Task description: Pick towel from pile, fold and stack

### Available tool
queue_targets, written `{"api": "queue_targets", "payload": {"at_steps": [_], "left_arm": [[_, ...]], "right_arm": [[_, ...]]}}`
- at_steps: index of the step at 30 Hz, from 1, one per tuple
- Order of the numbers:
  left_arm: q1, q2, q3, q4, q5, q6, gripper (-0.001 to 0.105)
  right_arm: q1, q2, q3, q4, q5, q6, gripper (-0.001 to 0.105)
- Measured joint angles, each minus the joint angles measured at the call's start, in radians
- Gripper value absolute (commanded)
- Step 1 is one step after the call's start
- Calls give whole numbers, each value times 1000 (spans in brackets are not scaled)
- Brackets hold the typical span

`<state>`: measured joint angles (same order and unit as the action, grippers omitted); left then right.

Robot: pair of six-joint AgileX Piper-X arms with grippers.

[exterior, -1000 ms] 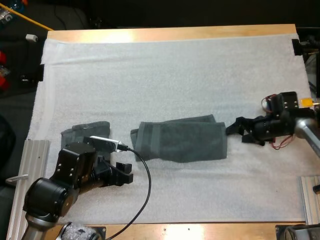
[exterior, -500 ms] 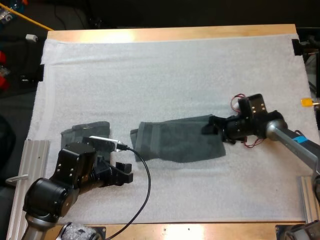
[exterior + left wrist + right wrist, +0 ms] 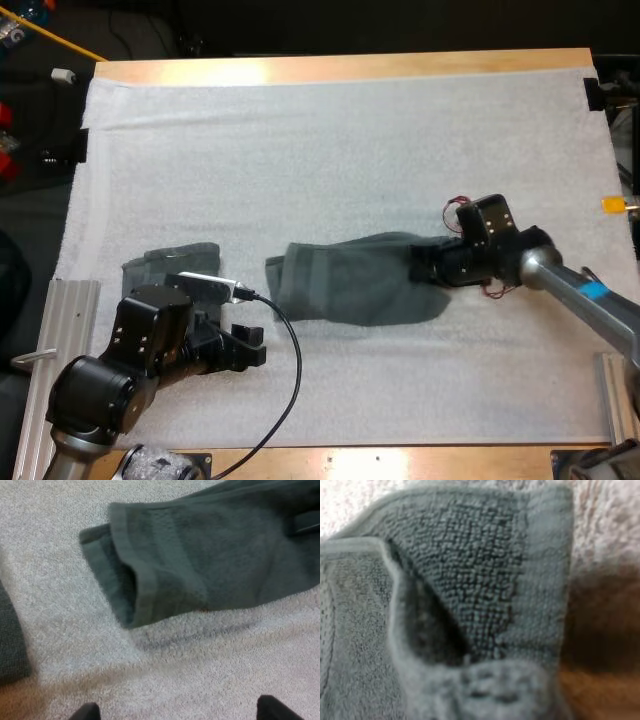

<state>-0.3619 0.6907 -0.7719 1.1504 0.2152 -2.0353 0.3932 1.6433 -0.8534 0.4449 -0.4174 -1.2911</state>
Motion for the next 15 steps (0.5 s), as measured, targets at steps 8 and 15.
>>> {"api": "queue_targets", "payload": {"at_steps": [8,15], "left_arm": [[0,0,0,0,0,0,61],[0,0,0,0,12,0,61]], "right_arm": [[0,-98,-125,369,390,-250,0],[0,-102,-233,599,758,-403,0]]}}
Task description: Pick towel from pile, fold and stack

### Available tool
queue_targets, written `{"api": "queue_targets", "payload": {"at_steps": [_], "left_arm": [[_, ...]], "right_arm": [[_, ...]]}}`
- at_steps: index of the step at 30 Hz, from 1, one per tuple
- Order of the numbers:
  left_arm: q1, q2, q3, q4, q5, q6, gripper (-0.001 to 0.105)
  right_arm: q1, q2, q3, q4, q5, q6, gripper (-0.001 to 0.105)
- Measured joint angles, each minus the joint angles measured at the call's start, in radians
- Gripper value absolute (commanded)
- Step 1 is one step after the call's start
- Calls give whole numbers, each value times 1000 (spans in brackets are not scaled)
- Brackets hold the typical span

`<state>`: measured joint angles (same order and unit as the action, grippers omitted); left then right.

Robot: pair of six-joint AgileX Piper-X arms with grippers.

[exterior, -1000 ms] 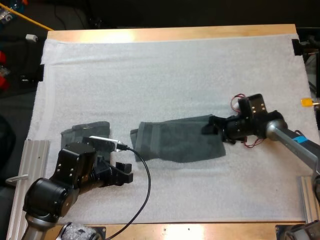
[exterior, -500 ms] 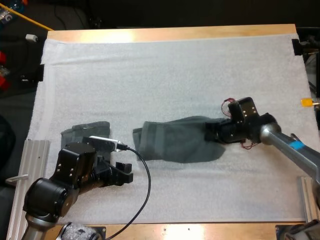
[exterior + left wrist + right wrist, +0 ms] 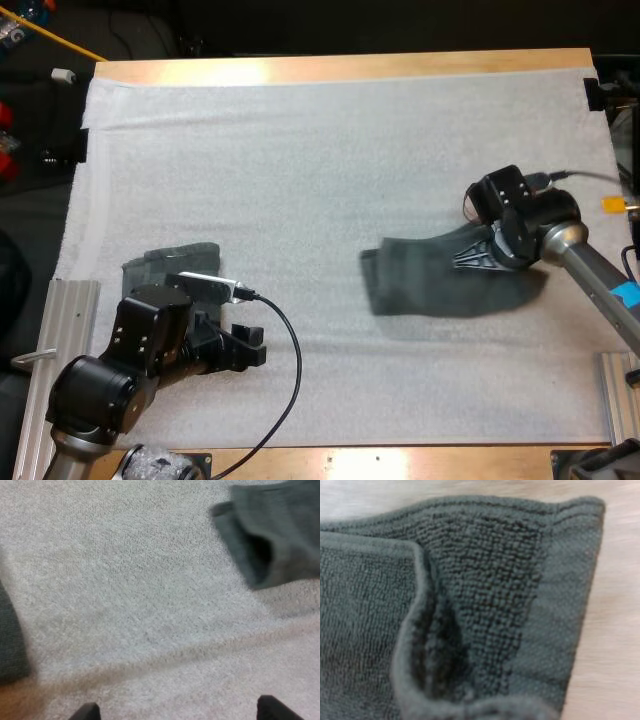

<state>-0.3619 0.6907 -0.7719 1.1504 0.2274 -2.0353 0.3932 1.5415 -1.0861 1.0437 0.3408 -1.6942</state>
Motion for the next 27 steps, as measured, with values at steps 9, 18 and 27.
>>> {"api": "queue_targets", "payload": {"at_steps": [9,18,27], "left_arm": [[0,0,0,0,32,0,61],[0,0,0,0,48,0,61],[0,0,0,0,82,0,61]], "right_arm": [[64,6,-26,9,-130,132,0],[219,140,-26,-130,-296,337,11],[227,169,-30,-211,-399,393,83]]}}
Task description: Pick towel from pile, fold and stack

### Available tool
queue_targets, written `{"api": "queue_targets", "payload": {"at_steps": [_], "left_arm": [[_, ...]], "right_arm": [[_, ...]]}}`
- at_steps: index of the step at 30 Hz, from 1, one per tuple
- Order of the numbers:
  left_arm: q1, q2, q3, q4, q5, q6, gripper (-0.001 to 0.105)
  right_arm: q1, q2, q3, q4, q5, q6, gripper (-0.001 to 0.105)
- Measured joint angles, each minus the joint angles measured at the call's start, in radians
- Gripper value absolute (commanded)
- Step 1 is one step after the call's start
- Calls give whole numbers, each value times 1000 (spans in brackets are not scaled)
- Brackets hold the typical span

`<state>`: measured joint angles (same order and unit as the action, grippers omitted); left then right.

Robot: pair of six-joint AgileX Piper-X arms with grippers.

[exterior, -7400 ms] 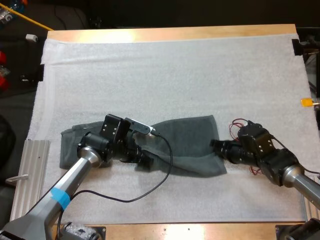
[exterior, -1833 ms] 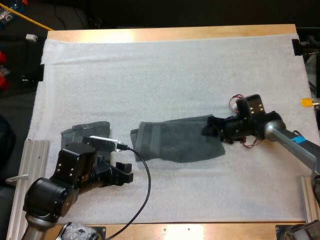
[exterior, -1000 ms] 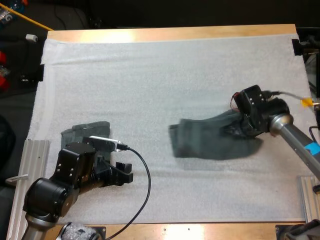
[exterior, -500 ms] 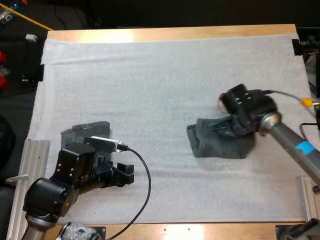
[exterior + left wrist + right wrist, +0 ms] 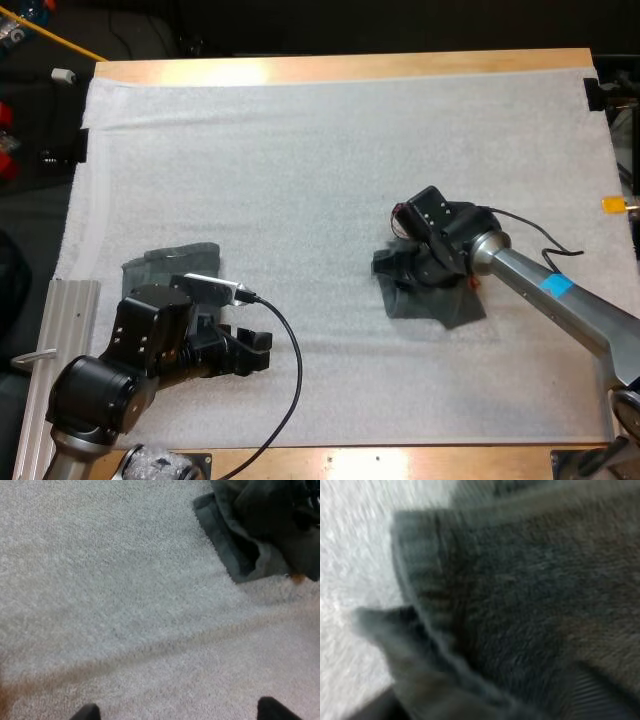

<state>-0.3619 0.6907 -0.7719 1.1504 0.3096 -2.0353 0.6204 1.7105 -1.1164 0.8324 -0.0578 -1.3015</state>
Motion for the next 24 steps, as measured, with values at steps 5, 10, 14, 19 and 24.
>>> {"api": "queue_targets", "payload": {"at_steps": [5,10,14,19,24], "left_arm": [[0,0,0,0,2,0,61],[0,0,0,0,2,0,61],[0,0,0,0,2,0,61],[0,0,0,0,2,0,61],[0,0,0,0,2,0,61]], "right_arm": [[0,-35,0,3,-4,-20,69],[0,-88,-1,8,-81,-20,69],[5,-89,-1,12,-175,6,69],[41,-64,-1,10,-192,26,69],[103,-18,-1,-6,-195,46,69]]}}
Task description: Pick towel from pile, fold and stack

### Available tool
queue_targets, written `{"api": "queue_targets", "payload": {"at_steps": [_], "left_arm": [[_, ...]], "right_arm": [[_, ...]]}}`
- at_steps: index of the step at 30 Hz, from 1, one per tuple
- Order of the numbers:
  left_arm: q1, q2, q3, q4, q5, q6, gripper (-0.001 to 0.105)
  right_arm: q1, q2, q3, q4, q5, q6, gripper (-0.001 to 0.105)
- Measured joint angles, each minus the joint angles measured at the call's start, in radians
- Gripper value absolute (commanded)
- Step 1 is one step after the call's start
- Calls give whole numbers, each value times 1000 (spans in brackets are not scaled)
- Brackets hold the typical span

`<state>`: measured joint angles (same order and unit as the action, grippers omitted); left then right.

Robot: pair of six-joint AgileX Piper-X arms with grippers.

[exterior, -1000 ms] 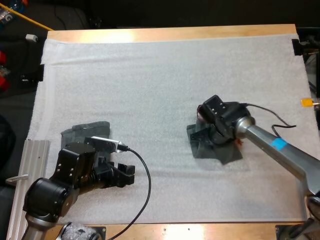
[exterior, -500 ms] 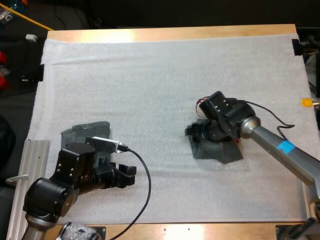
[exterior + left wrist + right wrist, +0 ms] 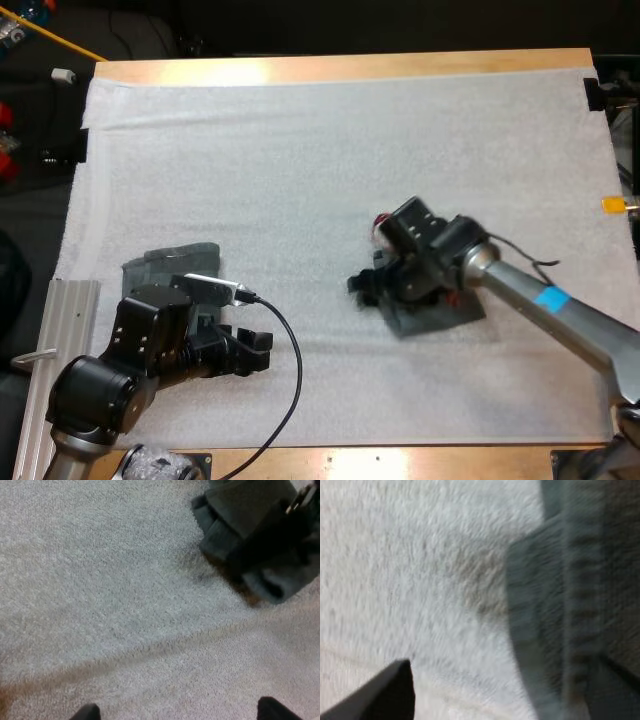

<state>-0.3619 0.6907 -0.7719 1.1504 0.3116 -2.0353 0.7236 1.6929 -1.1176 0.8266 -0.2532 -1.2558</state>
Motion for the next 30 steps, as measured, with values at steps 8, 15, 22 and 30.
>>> {"api": "queue_targets", "payload": {"at_steps": [8,15,22,30], "left_arm": [[0,0,0,0,0,14,61],[0,0,0,0,0,14,61],[0,0,0,-2,0,14,61],[0,0,0,-58,0,14,61]], "right_arm": [[54,63,0,-42,-7,22,69],[54,-54,0,-36,110,-6,69],[54,-274,0,-36,117,-52,69],[54,-538,0,47,220,-114,69]]}}
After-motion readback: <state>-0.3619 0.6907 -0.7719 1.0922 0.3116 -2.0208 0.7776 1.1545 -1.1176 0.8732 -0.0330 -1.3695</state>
